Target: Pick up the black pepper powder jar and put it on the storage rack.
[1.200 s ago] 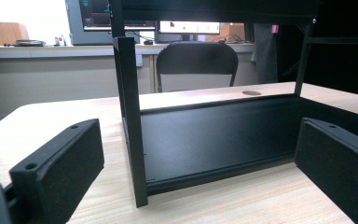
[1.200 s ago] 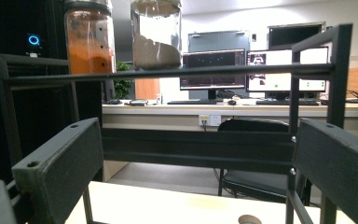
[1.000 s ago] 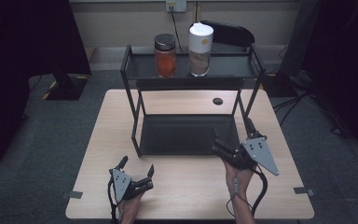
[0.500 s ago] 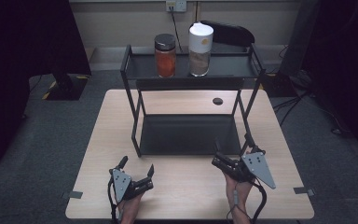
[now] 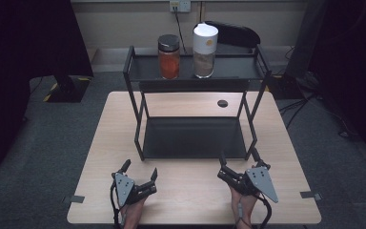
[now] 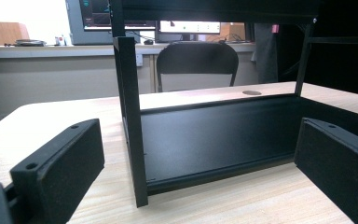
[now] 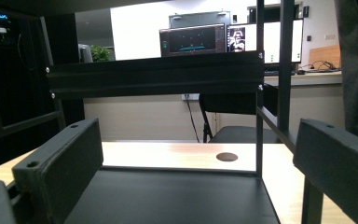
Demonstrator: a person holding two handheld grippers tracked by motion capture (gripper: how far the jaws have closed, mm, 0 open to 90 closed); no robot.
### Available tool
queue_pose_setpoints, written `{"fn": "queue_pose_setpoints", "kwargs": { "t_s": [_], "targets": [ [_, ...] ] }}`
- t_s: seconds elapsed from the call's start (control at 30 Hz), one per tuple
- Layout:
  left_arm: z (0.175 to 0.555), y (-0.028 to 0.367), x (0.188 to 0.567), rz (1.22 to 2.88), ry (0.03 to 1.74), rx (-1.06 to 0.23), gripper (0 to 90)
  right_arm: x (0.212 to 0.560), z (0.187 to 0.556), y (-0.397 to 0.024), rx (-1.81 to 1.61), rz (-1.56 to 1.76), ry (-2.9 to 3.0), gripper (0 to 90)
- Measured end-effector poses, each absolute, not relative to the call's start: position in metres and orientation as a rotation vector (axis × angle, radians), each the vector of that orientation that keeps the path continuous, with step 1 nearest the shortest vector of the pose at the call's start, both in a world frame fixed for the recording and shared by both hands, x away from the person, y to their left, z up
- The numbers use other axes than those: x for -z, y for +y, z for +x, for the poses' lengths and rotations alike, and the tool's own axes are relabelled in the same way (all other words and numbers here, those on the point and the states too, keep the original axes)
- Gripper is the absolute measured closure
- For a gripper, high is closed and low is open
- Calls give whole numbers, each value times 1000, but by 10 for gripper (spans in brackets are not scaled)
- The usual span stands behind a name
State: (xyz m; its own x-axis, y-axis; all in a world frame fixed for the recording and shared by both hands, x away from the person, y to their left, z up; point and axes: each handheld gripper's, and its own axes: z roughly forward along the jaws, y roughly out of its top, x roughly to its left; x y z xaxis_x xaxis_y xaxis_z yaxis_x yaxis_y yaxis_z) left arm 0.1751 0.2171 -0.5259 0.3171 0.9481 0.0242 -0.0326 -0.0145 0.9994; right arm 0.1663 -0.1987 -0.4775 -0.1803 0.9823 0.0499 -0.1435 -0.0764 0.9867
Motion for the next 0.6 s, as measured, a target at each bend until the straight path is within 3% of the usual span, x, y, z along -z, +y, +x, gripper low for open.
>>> {"fn": "queue_pose_setpoints", "kwargs": {
  "t_s": [0.6],
  "targets": [
    [175, 217, 526, 1339, 934, -999, 7, 514, 162, -201, -1431, 1072, 1218, 2]
  ]
}}
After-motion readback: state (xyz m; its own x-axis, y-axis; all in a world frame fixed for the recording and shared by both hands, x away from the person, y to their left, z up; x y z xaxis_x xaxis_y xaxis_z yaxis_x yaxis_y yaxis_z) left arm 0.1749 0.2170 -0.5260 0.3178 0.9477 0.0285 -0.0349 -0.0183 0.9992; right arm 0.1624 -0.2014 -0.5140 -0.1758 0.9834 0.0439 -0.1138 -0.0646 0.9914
